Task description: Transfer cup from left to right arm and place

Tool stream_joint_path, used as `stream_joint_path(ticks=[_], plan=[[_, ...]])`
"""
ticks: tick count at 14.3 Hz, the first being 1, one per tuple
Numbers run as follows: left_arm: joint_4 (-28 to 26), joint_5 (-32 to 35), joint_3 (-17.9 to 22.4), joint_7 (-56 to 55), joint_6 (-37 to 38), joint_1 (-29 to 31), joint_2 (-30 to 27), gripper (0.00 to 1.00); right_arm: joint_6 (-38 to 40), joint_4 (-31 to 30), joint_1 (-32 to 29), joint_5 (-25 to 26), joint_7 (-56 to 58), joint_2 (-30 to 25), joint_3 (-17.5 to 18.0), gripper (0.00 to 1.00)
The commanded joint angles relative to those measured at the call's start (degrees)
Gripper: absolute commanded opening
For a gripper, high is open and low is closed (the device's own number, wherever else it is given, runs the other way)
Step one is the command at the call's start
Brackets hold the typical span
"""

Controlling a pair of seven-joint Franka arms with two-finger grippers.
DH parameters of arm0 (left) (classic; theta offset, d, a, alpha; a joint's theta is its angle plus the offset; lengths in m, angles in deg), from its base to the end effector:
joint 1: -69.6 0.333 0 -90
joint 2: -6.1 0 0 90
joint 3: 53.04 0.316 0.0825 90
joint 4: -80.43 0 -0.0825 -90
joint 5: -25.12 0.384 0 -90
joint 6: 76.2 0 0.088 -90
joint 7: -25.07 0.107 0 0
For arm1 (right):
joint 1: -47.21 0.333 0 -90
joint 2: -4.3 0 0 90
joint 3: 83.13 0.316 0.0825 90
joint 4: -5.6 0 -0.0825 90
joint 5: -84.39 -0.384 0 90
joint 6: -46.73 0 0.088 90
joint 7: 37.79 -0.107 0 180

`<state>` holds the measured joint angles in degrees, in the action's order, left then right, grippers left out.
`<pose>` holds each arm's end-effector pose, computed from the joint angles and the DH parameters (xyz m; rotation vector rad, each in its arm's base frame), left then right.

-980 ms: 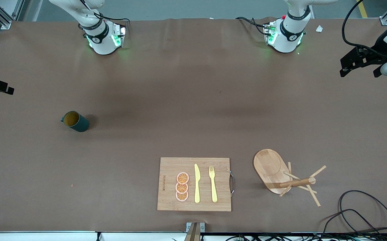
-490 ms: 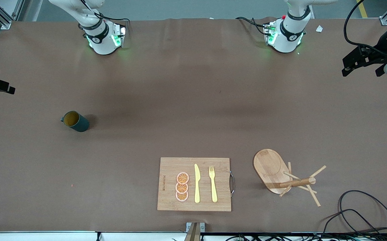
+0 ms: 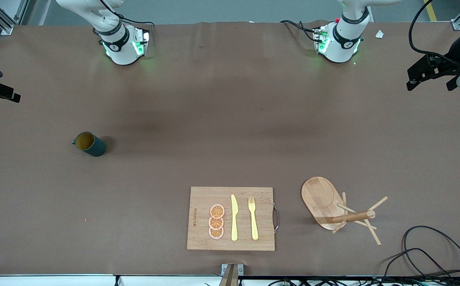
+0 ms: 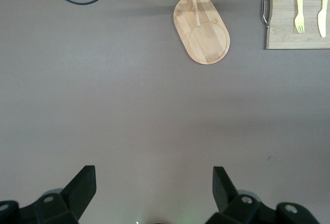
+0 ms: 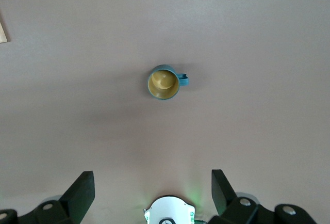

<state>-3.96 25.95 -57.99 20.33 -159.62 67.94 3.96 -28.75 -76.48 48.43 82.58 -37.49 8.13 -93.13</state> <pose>0.5268 -0.0604 0.6802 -3.1255 0.0481 -0.0343 0.5422 -0.0760 0.6318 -3.0874 0.2219 0.2777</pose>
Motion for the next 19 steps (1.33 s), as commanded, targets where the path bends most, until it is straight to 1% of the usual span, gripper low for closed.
stream_joint_path(ticks=[1, 2, 3, 5, 8, 10, 12, 16, 19], plan=[[0.0, 0.1, 0.1, 0.5, 0.7, 0.2, -0.8, 1.00, -0.8, -3.1, 0.8, 0.9, -0.3, -3.7, 0.0, 1.00], [0.1, 0.1, 0.1, 0.5, 0.7, 0.2, -0.9, 1.00, -0.9, -3.3, 0.6, 0.9, -1.8, -3.9, 0.6, 1.00], [0.1, 0.1, 0.1, 0.5, 0.7, 0.2, -1.0, 1.00, -1.0, -3.3, 0.2, 0.9, -4.5, -4.0, 2.3, 1.00], [0.1, 0.1, 0.1, 0.6, 0.9, 0.2, -1.0, 1.00, -1.6, -3.3, -1.5, 0.9, -5.8, -4.0, 5.2, 1.00], [0.0, 0.1, 0.1, 0.5, 0.9, 0.2, -1.0, 1.00, -2.5, -3.4, -1.7, 0.6, -5.8, -4.1, 5.7, 1.00], [0.1, 0.0, 0.1, 0.6, 0.9, 0.2, -1.0, 1.00, -3.1, -4.7, -3.1, 0.7, -5.8, -4.9, 7.7, 1.00], [0.1, 0.0, 0.2, 0.5, 0.9, 0.2, -1.0, 1.00, -5.8, -9.0, -3.2, 0.8, -5.7, -7.9, 8.2, 1.00], [0.2, 0.0, 0.1, 0.5, 0.9, 0.2, -1.1, 1.00, -5.7, -8.6, -2.5, 1.2, -6.3, -8.0, 8.1, 1.00], [0.2, 0.0, 0.2, 0.5, 0.9, 0.2, -1.5, 1.00, -5.6, -9.6, -2.4, 1.0, -6.3, -9.7, 8.2, 1.00]])
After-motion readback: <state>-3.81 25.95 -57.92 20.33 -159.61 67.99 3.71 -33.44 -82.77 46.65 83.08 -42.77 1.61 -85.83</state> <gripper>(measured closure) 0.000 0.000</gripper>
